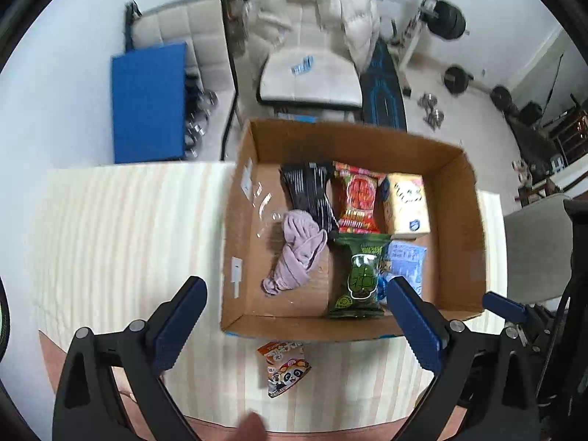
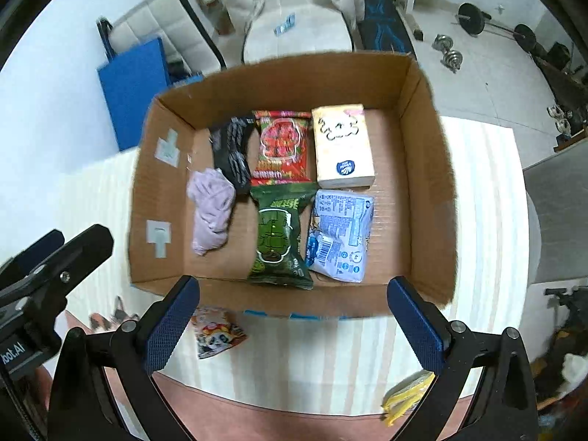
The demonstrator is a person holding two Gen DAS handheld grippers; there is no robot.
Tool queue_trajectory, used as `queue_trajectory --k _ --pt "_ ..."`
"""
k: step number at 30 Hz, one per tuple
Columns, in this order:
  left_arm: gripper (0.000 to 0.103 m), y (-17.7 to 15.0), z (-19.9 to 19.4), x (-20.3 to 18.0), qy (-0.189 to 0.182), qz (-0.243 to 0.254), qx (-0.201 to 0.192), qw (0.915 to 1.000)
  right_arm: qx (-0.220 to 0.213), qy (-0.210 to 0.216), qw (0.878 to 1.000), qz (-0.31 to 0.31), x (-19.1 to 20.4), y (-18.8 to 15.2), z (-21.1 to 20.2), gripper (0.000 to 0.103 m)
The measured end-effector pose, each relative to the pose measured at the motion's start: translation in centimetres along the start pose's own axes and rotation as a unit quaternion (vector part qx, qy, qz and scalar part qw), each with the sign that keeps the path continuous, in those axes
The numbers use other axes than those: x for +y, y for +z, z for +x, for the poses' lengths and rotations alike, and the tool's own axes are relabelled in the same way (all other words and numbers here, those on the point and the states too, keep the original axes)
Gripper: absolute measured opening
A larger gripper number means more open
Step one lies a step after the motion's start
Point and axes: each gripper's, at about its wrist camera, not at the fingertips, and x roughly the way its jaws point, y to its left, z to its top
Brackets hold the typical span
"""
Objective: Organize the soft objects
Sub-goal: 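Grasp the yellow sponge with the right tool while the left tool grasps the orange panda bag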
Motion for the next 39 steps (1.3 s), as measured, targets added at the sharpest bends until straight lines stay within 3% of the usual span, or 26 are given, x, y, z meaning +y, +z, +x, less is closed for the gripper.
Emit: queue_trajectory --k 3,6,12,16,24,25,26,28,30,32,34,35,39 --pt "0.1 -2.1 -2.4 0.0 0.006 -0.003 -0.034 0.9994 -0.031 0.003 0.999 0.019 -1.4 -2.3 -1.8 0.103" --pt "0.1 -5.4 -2.3 0.2 0.006 -0.013 -0.032 0.9994 -0.046 -0.008 0.998 0.045 -3.6 -5.6 -2.7 0.103" --pt "0.098 -11.0 5.1 0.6 0.017 -0.012 0.07 0.9973 -0.003 -0.029 0.993 0.113 -9.7 -12.8 0.5 0.103" --pt "0.093 -12.6 10.4 1.0 0.04 -0.013 0.123 0.9916 0.041 -0.04 0.985 0.165 -14.0 -16.1 3.9 0.103" --pt "0.092 -12.9 16.9 1.1 0.054 -0.014 0.172 0.9836 0.065 -0.078 0.972 0.211 -18.2 -19.4 8.6 0.103" --pt "0.082 -12.8 17.5 1.2 0.05 -0.016 0.176 0.983 0.067 -0.076 0.971 0.216 -18.6 -19.6 9.1 0.103" --pt "0.067 -12.7 17.9 1.2 0.047 -0.019 0.182 0.9819 0.071 -0.074 0.97 0.221 -19.0 -19.8 9.6 0.103" --pt "0.051 -12.8 18.8 1.4 0.037 -0.025 0.199 0.979 0.079 -0.067 0.968 0.231 -19.7 -20.3 10.6 0.103" --pt "0.051 -12.8 18.8 1.4 0.031 -0.026 0.199 0.9793 0.084 -0.052 0.966 0.237 -20.1 -20.8 11.2 0.102" --pt "0.05 -13.2 18.5 1.3 0.026 -0.023 0.195 0.9801 0.087 -0.037 0.966 0.241 -20.0 -21.0 11.8 0.093" --pt "0.05 -13.9 18.1 1.3 0.024 -0.024 0.198 0.9796 0.091 -0.025 0.967 0.238 -19.8 -21.1 12.3 0.067" --pt "0.05 -14.6 17.7 1.2 0.022 -0.02 0.197 0.9799 0.094 -0.024 0.967 0.234 -19.7 -21.1 12.5 0.06" --pt "0.05 -17.8 15.9 0.2 0.017 -0.004 0.2 0.9796 0.09 -0.027 0.977 0.189 -17.9 -21.0 12.5 0.057"
